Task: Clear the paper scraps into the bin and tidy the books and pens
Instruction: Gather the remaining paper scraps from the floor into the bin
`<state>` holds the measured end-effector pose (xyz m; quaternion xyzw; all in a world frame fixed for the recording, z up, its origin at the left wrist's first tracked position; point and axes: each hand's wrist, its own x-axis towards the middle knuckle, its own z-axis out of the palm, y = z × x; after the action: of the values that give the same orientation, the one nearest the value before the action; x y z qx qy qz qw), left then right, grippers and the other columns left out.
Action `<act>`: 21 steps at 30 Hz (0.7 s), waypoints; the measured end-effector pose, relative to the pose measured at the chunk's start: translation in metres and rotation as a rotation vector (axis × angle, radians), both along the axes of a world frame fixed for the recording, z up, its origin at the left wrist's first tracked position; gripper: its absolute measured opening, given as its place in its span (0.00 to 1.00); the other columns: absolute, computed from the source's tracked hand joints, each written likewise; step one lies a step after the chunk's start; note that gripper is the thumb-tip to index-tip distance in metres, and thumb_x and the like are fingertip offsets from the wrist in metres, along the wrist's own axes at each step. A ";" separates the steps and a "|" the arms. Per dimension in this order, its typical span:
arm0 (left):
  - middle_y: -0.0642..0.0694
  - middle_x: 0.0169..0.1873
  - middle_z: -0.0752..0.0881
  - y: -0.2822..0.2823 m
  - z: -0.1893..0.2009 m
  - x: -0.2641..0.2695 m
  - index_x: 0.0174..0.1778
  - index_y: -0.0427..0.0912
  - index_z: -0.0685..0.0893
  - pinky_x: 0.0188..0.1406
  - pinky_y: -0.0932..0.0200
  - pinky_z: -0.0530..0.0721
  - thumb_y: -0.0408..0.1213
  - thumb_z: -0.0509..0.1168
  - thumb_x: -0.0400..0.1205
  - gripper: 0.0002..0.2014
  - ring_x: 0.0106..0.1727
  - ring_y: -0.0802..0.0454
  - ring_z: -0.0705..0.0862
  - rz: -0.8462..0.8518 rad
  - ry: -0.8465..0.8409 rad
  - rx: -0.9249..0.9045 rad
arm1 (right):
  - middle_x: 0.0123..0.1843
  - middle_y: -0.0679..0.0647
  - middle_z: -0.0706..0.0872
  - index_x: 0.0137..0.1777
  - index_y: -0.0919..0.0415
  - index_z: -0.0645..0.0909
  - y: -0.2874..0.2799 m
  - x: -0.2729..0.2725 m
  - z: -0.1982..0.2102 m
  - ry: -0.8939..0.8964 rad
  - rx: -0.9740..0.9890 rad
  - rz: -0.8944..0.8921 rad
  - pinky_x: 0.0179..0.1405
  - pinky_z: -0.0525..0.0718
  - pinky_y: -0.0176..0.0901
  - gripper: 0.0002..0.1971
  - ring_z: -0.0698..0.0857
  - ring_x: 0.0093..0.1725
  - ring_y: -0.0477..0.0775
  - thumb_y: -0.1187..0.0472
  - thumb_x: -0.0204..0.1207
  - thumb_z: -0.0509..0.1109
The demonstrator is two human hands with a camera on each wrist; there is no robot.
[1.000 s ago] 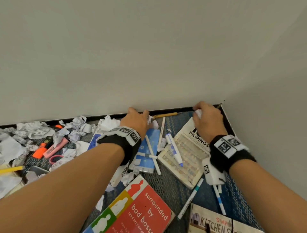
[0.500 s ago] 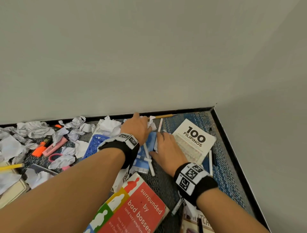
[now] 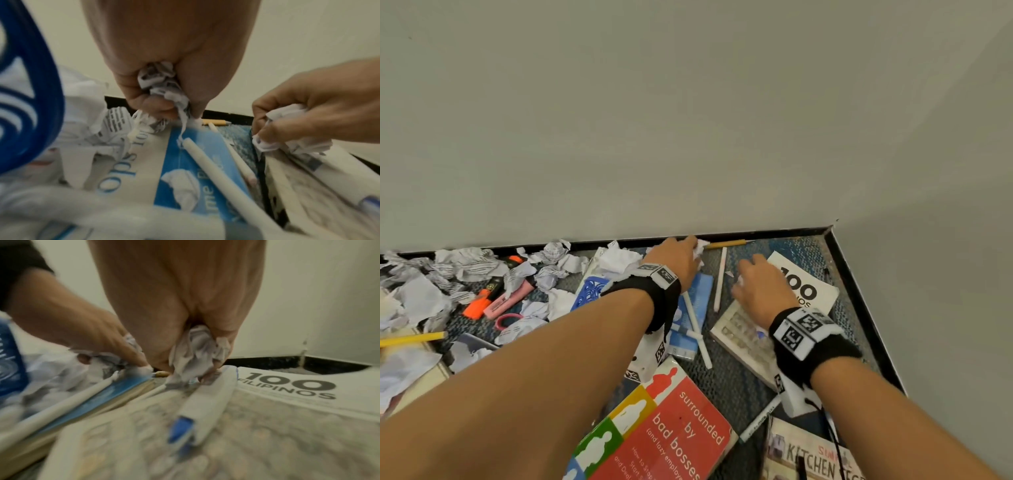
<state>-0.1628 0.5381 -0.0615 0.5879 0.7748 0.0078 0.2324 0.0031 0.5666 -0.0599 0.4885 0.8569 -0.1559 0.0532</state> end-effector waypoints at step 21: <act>0.37 0.57 0.82 -0.055 0.011 -0.009 0.68 0.43 0.74 0.48 0.50 0.77 0.42 0.66 0.82 0.19 0.57 0.37 0.82 -0.427 0.104 -0.225 | 0.54 0.65 0.85 0.52 0.66 0.81 0.029 -0.027 -0.007 -0.121 0.005 0.044 0.46 0.78 0.49 0.08 0.84 0.56 0.66 0.62 0.80 0.64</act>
<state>-0.1714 0.4827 -0.0509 0.7082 0.6400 -0.1581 0.2525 -0.0238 0.5955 -0.0673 0.4784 0.8629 -0.1227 0.1070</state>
